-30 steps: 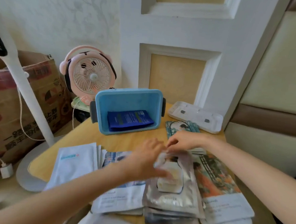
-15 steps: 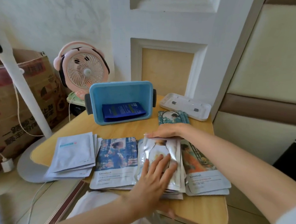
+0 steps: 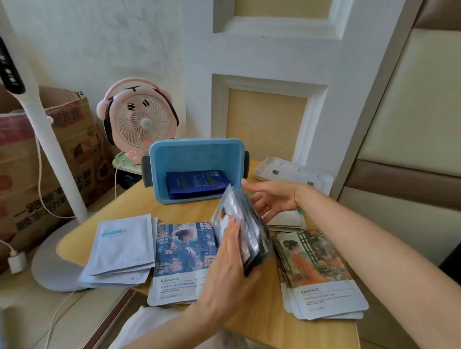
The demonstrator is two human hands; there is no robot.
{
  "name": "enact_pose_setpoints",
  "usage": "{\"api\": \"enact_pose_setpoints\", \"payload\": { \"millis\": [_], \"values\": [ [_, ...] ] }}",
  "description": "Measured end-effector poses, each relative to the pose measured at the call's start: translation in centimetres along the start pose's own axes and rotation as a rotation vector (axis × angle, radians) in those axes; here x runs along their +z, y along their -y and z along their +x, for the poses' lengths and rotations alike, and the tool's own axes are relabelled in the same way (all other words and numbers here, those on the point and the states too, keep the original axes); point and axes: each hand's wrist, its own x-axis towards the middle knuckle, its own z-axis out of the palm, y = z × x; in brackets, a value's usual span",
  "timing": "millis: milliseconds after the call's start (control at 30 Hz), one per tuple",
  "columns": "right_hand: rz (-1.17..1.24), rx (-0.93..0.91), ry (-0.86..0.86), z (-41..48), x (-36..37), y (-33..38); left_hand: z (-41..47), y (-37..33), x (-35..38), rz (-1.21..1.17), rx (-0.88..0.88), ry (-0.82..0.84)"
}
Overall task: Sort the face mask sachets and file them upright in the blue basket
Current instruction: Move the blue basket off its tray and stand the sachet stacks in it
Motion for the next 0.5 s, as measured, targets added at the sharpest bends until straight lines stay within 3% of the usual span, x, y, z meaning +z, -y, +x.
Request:
{"api": "enact_pose_setpoints", "payload": {
  "millis": [200,333,500],
  "values": [
    [0.042,0.131,0.054,0.7,3.6,0.3,0.6,-0.3,0.9,-0.074,-0.029,-0.109],
    [-0.144,0.155,-0.123,0.7,4.8,1.1,1.6,-0.8,1.5,-0.145,-0.093,-0.181],
    [-0.337,0.254,-0.281,0.6,3.9,1.2,3.3,0.1,-0.9,-0.302,-0.191,0.170]
  ]
}}
